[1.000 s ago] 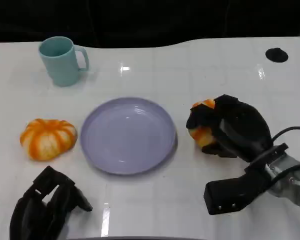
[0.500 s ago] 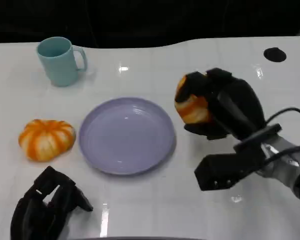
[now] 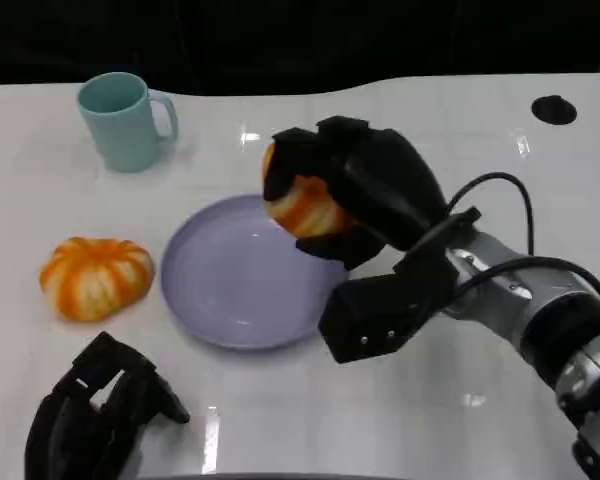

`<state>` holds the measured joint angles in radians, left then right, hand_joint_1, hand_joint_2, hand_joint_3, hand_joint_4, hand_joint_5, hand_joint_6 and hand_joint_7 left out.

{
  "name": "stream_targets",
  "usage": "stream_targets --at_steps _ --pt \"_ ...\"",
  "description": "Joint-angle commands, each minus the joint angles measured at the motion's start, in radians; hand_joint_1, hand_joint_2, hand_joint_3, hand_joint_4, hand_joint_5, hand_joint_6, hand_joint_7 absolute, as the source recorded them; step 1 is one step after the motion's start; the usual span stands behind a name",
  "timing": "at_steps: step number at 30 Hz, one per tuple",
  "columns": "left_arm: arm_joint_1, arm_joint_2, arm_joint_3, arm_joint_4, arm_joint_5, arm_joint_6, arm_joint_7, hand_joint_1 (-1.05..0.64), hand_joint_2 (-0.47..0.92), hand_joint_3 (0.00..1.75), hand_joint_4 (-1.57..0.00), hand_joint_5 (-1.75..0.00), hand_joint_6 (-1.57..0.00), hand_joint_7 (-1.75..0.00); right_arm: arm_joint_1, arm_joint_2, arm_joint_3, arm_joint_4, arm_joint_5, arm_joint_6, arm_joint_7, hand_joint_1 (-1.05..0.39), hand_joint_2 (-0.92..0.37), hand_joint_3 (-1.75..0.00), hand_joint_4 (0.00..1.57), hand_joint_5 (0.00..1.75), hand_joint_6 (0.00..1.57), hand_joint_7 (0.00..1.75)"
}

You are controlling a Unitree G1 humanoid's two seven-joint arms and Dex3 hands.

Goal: Grasp the bread from the table and place it into the plate.

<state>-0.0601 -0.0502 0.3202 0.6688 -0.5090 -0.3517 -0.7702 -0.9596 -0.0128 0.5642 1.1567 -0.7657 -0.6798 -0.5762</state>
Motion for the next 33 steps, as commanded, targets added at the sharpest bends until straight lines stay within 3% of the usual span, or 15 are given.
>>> stream_targets --at_steps 1,2,4,8,18,24,26,27,28,29,30,31,32,33 --pt "-0.001 0.015 0.001 -0.002 0.010 -0.010 0.015 -0.59 0.92 0.25 -0.64 -1.75 -0.51 -1.53 -0.058 0.049 0.020 0.030 -0.002 0.030 0.067 -0.07 -0.54 -0.73 0.85 1.75 0.69 1.68" --pt "0.000 0.015 0.000 -0.003 0.012 -0.011 0.019 -0.60 0.92 0.25 -0.64 -1.75 -0.51 -1.53 -0.064 0.061 0.027 0.038 -0.007 0.036 0.083 -0.07 -0.56 -0.71 0.86 1.75 0.70 1.68" --pt "0.000 0.013 0.000 -0.004 0.015 -0.014 0.025 -0.61 0.92 0.24 -0.64 -1.75 -0.52 -1.52 -0.072 0.076 0.040 0.050 -0.011 0.039 0.101 -0.06 -0.49 -0.96 0.89 1.75 0.73 1.69" --pt "-0.001 0.014 -0.001 0.000 0.014 -0.020 0.019 -0.61 0.92 0.24 -0.65 -1.75 -0.52 -1.52 -0.083 0.101 0.053 0.071 -0.010 0.048 0.152 -0.11 -0.42 -1.15 0.93 1.75 0.73 1.74" --pt "0.000 0.009 0.005 0.008 -0.002 -0.015 0.008 -0.57 0.92 0.23 -0.63 -1.75 -0.52 -1.48 -0.110 0.127 0.083 0.102 -0.015 0.080 0.207 -0.18 -0.45 -1.18 0.93 1.75 0.70 1.75" --pt "0.000 0.010 0.003 0.009 -0.006 -0.015 0.004 -0.56 0.92 0.25 -0.62 -1.75 -0.52 -1.48 -0.136 0.125 0.095 0.106 -0.020 0.102 0.253 -0.19 -0.49 -1.09 0.91 1.75 0.67 1.75" --pt "-0.001 0.010 0.002 0.007 -0.007 -0.012 0.004 -0.58 0.92 0.23 -0.63 -1.75 -0.53 -1.48 -0.150 0.123 0.099 0.107 -0.021 0.111 0.274 -0.18 -0.54 -0.94 0.88 1.75 0.63 1.75" --pt "-0.001 0.010 0.001 0.006 -0.007 -0.011 0.005 -0.58 0.92 0.23 -0.63 -1.75 -0.53 -1.48 -0.156 0.121 0.102 0.106 -0.021 0.116 0.293 -0.19 -0.57 -0.87 0.84 1.75 0.66 1.52" --pt "-0.001 0.010 0.001 0.005 -0.006 -0.014 0.005 -0.58 0.92 0.23 -0.63 -1.75 -0.54 -1.48 -0.159 0.119 0.103 0.105 -0.020 0.119 0.308 -0.25 -0.65 -0.69 0.79 1.63 0.73 1.11" --pt "-0.001 0.009 0.000 0.006 -0.005 -0.017 0.005 -0.58 0.92 0.23 -0.63 -1.75 -0.54 -1.48 -0.161 0.117 0.104 0.105 -0.019 0.121 0.317 -0.29 -0.72 -0.53 0.77 1.52 0.79 0.83" --pt "-0.002 0.009 0.001 0.007 -0.008 -0.018 0.001 -0.58 0.92 0.23 -0.63 -1.75 -0.54 -1.48 -0.162 0.115 0.106 0.104 -0.019 0.123 0.332 -0.31 -0.77 -0.41 0.76 1.46 0.85 0.66" --pt "-0.003 0.009 0.002 0.009 -0.010 -0.018 -0.002 -0.58 0.92 0.23 -0.63 -1.75 -0.53 -1.48 -0.162 0.113 0.107 0.103 -0.019 0.124 0.341 -0.37 -0.85 -0.26 0.73 1.06 0.83 0.38" --pt "-0.001 0.009 0.001 0.004 -0.010 -0.012 0.000 -0.58 0.92 0.24 -0.63 -1.75 -0.53 -1.49 -0.164 0.111 0.111 0.103 -0.021 0.128 0.366 -0.39 -0.88 -0.18 0.74 0.89 0.84 0.26" --pt "0.000 0.009 0.001 0.002 -0.011 -0.010 0.000 -0.58 0.92 0.24 -0.63 -1.75 -0.53 -1.49 -0.166 0.108 0.115 0.102 -0.024 0.130 0.384 -0.46 -0.90 -0.19 0.63 0.63 0.73 0.14"
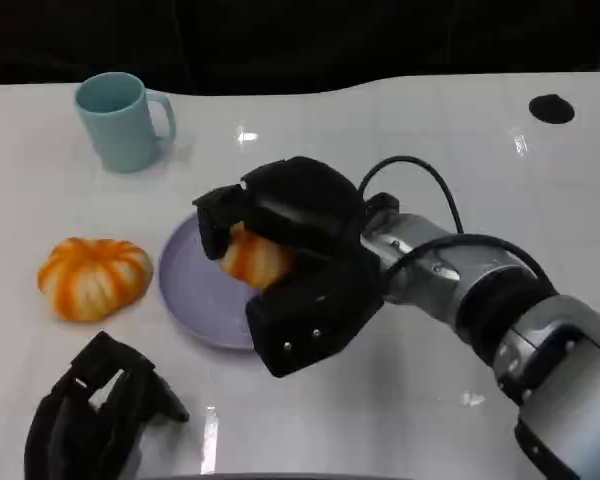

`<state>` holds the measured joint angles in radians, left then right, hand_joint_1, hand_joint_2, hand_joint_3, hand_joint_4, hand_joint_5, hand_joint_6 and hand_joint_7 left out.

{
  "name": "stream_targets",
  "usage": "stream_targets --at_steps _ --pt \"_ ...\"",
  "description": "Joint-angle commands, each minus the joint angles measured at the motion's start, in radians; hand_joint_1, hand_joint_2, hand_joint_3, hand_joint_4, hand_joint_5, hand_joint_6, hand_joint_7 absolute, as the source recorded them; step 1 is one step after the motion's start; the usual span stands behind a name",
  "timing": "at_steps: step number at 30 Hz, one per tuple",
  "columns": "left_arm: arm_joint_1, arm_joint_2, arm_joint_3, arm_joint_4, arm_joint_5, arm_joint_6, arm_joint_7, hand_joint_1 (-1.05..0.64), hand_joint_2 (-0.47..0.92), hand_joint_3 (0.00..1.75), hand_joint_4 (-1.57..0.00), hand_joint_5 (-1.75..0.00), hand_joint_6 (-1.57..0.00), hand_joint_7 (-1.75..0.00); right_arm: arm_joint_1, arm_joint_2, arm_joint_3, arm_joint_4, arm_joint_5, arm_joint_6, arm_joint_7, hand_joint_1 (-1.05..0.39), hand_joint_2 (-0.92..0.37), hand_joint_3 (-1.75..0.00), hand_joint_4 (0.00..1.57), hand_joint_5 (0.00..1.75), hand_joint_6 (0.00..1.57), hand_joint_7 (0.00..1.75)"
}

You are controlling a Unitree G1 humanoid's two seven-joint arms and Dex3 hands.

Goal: Grasp the bread from the table and place it into the plate.

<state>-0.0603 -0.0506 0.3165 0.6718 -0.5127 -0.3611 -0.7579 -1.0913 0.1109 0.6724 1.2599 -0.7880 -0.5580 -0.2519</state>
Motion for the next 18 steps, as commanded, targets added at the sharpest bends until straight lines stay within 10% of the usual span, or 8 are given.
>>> stream_targets --at_steps 1,7,18 --pt "0.001 0.009 0.005 -0.002 -0.008 0.001 -0.012 -0.58 0.92 0.24 -0.63 -1.75 -0.53 -1.48 -0.035 -0.017 0.008 -0.003 -0.003 0.010 0.072 -0.52 -0.91 -0.20 0.59 0.36 0.64 0.06" --pt "0.001 0.012 0.003 0.000 -0.010 0.001 -0.012 -0.57 0.92 0.23 -0.63 -1.75 -0.53 -1.48 -0.030 -0.029 0.014 -0.020 -0.013 0.002 0.099 -0.73 -0.92 -0.34 0.38 0.05 0.40 0.00" --pt "0.004 0.010 0.000 -0.005 -0.005 -0.005 -0.005 -0.57 0.92 0.25 -0.63 -1.75 -0.54 -1.47 -0.024 -0.046 0.011 -0.043 -0.013 -0.012 0.108 -0.82 -0.92 -0.45 0.27 0.00 0.31 0.00"
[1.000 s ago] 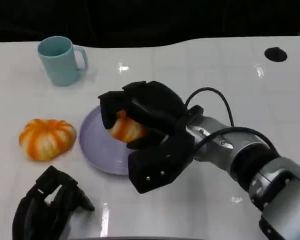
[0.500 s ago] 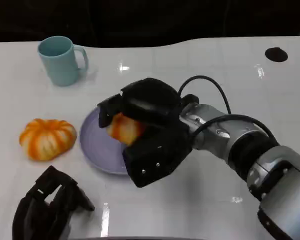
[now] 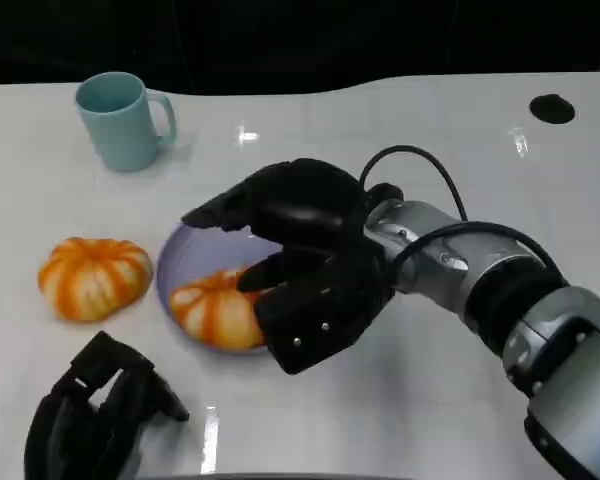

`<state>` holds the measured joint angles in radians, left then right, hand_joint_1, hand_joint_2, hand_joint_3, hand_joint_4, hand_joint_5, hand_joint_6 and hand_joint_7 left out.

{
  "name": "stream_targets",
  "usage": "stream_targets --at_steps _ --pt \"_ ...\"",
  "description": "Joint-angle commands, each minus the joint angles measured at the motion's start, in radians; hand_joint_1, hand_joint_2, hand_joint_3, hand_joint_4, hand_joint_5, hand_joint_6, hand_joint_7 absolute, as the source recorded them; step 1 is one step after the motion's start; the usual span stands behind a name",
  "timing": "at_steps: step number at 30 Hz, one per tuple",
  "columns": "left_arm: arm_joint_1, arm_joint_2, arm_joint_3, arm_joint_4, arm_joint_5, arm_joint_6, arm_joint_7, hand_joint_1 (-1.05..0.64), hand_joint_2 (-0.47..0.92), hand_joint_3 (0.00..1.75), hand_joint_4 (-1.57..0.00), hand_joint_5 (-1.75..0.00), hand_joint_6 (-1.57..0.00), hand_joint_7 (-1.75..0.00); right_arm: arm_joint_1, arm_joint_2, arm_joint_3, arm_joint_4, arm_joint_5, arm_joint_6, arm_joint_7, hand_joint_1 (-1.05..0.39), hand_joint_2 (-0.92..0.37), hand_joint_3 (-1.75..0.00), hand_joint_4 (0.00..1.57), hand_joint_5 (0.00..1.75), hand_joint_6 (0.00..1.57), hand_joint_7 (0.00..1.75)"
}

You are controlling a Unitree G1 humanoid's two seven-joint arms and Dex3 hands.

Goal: Grasp the bread from the table and place it into the plate.

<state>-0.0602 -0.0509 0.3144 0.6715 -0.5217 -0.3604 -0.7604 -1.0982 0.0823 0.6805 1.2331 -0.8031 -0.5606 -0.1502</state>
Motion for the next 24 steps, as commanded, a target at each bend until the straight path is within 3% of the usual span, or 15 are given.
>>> stream_targets --at_steps 1,12,19,24 --pt "0.004 0.012 0.002 -0.004 0.005 -0.005 -0.004 -0.57 0.92 0.25 -0.63 -1.75 -0.54 -1.47 -0.017 -0.020 0.001 -0.018 0.003 -0.012 0.008 -0.82 -0.92 -0.45 0.27 0.00 0.31 0.00" --pt "0.006 0.010 -0.001 -0.001 0.011 -0.018 -0.002 -0.57 0.92 0.26 -0.62 -1.75 -0.54 -1.46 0.031 -0.079 -0.037 -0.078 0.035 -0.052 -0.035 -0.80 -0.92 -0.44 0.32 0.02 0.34 0.01" --pt "0.002 0.007 0.001 0.004 0.004 -0.021 -0.011 -0.57 0.92 0.26 -0.62 -1.75 -0.53 -1.47 0.162 -0.156 -0.143 -0.156 0.162 -0.181 -0.041 -0.76 -0.92 -0.43 0.39 0.06 0.38 0.03" --pt "0.000 0.007 0.000 0.002 0.000 -0.005 -0.009 -0.57 0.92 0.26 -0.62 -1.75 -0.52 -1.48 0.259 -0.186 -0.232 -0.206 0.317 -0.238 0.100 -0.72 -0.92 -0.42 0.38 0.05 0.37 0.02"
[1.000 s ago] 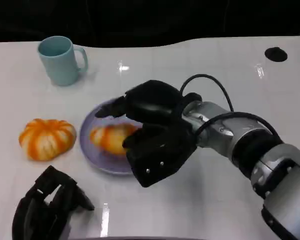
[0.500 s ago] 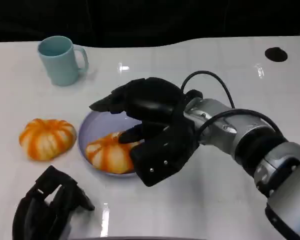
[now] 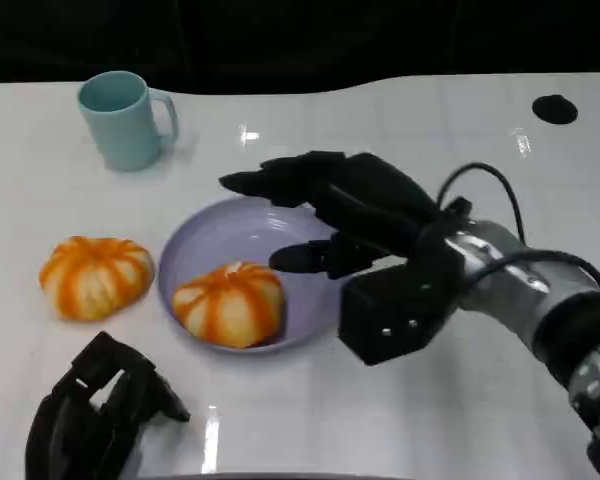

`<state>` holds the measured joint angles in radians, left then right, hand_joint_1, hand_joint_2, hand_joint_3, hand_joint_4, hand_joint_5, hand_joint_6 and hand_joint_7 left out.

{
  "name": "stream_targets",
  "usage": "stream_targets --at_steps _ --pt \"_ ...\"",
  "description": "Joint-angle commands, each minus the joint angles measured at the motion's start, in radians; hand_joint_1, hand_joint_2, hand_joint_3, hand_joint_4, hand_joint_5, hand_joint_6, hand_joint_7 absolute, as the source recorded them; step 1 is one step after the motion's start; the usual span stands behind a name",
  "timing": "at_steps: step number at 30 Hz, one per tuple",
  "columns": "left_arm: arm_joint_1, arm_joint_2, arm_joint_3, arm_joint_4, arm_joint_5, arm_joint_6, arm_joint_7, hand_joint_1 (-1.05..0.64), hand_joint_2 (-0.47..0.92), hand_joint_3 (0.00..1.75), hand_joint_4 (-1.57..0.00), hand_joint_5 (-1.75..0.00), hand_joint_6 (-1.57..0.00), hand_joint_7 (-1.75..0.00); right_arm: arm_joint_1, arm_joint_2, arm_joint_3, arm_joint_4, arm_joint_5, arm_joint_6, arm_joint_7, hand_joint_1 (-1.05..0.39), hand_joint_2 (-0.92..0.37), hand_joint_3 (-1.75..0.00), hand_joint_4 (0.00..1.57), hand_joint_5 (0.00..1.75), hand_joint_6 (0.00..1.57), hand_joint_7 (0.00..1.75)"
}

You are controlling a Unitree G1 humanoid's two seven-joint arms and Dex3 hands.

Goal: Grasp the bread from the table and place it into the plate.

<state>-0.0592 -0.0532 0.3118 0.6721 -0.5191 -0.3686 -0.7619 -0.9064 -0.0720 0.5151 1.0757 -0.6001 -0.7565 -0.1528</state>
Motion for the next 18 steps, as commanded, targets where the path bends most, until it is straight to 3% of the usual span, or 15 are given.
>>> stream_targets --at_steps 1,6,13,18 --pt "-0.002 0.009 0.002 0.001 0.000 0.001 -0.006 -0.57 0.92 0.26 -0.62 -1.75 -0.52 -1.48 0.093 -0.040 -0.087 -0.066 0.157 -0.047 0.150 -0.71 -0.92 -0.43 0.37 0.04 0.36 0.01" --pt "-0.004 0.003 -0.003 -0.001 0.007 -0.006 0.002 -0.57 0.92 0.25 -0.62 -1.75 -0.52 -1.49 0.217 -0.055 -0.182 -0.165 0.366 -0.031 0.361 -0.67 -0.92 -0.43 0.46 0.08 0.38 0.02" --pt "-0.006 -0.002 -0.004 0.000 0.011 -0.015 0.008 -0.58 0.92 0.25 -0.63 -1.75 -0.52 -1.50 0.404 -0.044 -0.310 -0.341 0.664 0.113 0.627 -0.65 -0.92 -0.38 0.55 0.12 0.46 0.05" --pt "-0.003 -0.001 -0.008 -0.004 0.015 -0.016 0.011 -0.58 0.92 0.26 -0.63 -1.75 -0.52 -1.50 0.508 -0.003 -0.397 -0.394 0.857 0.194 0.779 -0.50 -0.92 -0.38 0.73 0.27 0.65 0.12"
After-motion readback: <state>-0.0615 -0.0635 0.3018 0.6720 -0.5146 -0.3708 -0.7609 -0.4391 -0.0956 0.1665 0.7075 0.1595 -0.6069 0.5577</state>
